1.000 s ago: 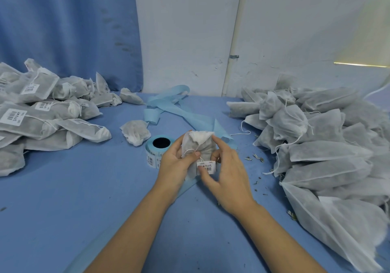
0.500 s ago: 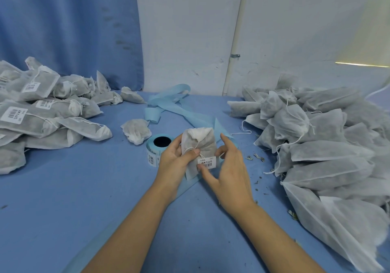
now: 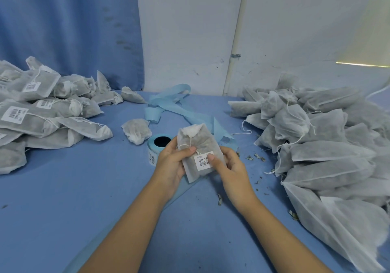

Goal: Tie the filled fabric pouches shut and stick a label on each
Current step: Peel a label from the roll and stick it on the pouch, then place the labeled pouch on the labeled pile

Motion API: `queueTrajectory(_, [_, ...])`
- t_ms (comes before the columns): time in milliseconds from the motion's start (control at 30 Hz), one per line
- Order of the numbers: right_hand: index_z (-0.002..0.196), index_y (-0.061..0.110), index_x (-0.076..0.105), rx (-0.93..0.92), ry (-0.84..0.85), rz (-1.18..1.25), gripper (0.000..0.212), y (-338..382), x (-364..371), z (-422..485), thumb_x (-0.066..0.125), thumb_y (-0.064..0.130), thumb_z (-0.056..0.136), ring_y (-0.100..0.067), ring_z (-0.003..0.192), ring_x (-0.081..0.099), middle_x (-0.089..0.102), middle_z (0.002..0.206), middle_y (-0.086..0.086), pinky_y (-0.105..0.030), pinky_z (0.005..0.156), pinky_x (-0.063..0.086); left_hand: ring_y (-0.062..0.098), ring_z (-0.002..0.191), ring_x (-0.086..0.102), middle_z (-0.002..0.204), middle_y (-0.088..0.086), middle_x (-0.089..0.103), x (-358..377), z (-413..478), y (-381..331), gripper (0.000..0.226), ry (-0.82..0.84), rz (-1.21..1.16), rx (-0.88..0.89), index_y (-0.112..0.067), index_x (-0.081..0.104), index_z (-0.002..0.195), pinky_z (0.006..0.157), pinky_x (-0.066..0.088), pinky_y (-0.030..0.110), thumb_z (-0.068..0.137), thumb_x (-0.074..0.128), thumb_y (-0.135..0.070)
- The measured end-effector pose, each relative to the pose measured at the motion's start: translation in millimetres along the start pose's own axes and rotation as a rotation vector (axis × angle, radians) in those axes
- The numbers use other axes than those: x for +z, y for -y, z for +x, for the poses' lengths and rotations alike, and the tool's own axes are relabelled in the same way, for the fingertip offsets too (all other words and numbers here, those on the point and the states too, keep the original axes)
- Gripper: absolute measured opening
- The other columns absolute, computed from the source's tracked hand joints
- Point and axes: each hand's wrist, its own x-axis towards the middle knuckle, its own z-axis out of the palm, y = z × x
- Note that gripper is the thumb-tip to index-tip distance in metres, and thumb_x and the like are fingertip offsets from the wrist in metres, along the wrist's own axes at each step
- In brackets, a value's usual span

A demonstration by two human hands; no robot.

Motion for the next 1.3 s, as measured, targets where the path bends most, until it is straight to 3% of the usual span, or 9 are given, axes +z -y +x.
queueTrajectory(133, [0.095,0.01,0.064,0.057,0.033,0.144,0.01,4.5,0.2,-0.1,0.061,0.019,0.091,-0.011,0.081,0.068,0.073,0.086,0.001,-0.023,0.073,0.055,0.026,0.092,0.067,0.102,0.014,0.069,0.4,-0.2,-2.2,0.045,0.017,-0.053,-0.017,-0.005,0.058,0.118,0.089,0.053,0.043,0.073,0.06,0.001])
queueTrajectory(300, [0.09,0.008,0.062,0.036,-0.016,0.158,0.006,7.6,3.1,-2.2,0.061,0.014,0.092,-0.013,0.079,0.065,0.07,0.083,-0.002,-0.028,0.074,0.054,0.026,0.096,0.066,0.102,0.013,0.068,2.3,-1.3,-4.4,0.049,0.044,-0.015,-0.02,-0.004,0.057,0.12,0.095,0.051,0.046,0.072,0.065,-0.008])
queueTrajectory(433, [0.089,0.01,0.062,0.013,-0.107,0.215,0.007,9.6,5.1,-1.6,0.061,0.016,0.092,-0.012,0.078,0.065,0.07,0.081,0.0,-0.023,0.07,0.054,0.025,0.097,0.068,0.105,0.014,0.07,8.4,-2.9,-5.1,0.054,0.111,0.025,-0.02,-0.006,0.058,0.118,0.087,0.056,0.04,0.068,0.078,-0.016])
queueTrajectory(667, [0.087,0.013,0.062,0.032,-0.127,0.192,0.011,7.5,6.5,0.0,0.058,0.022,0.093,-0.007,0.074,0.063,0.068,0.077,0.006,-0.02,0.063,0.05,0.025,0.093,0.071,0.101,0.014,0.073,5.9,-4.0,-3.4,0.043,0.079,0.06,-0.068,-0.005,0.061,0.111,0.079,0.059,0.036,0.069,0.071,-0.007])
queueTrajectory(867, [0.089,0.004,0.064,0.092,-0.113,0.308,0.014,11.5,3.6,1.2,0.059,0.016,0.092,-0.027,0.086,0.059,0.066,0.089,-0.016,-0.043,0.08,0.047,0.029,0.098,0.069,0.107,0.017,0.071,3.3,-3.5,-5.5,0.047,0.12,0.032,-0.114,-0.003,0.059,0.115,0.082,0.058,0.04,0.069,0.07,-0.007])
queueTrajectory(1000, [0.083,0.008,0.067,0.044,-0.153,0.228,0.019,12.0,5.9,0.0,0.064,0.027,0.088,-0.012,0.073,0.062,0.068,0.076,-0.003,-0.024,0.068,0.052,0.027,0.096,0.07,0.106,0.016,0.071,3.0,-1.8,-3.3,0.045,0.098,0.01,-0.092,-0.002,0.06,0.113,0.076,0.059,0.035,0.07,0.07,-0.008])
queueTrajectory(1133, [0.074,0.009,0.069,0.031,-0.212,0.153,0.024,12.6,2.8,1.4,0.067,0.03,0.087,-0.008,0.058,0.047,0.057,0.065,0.0,-0.016,0.055,0.042,0.024,0.093,0.071,0.102,0.013,0.073,2.8,-2.5,-2.7,0.047,0.102,0.137,-0.089,-0.004,0.063,0.11,0.07,0.058,0.027,0.067,0.075,-0.02])
queueTrajectory(1300, [0.075,0.012,0.071,0.039,-0.226,0.158,0.024,11.9,0.0,2.4,0.066,0.031,0.089,-0.007,0.054,0.044,0.055,0.062,0.002,-0.015,0.054,0.041,0.022,0.054,0.067,0.071,0.015,0.07,5.5,-9.4,-4.0,0.053,0.171,0.458,-0.217,-0.005,0.063,0.103,0.049,0.052,0.023,0.068,0.073,-0.043])
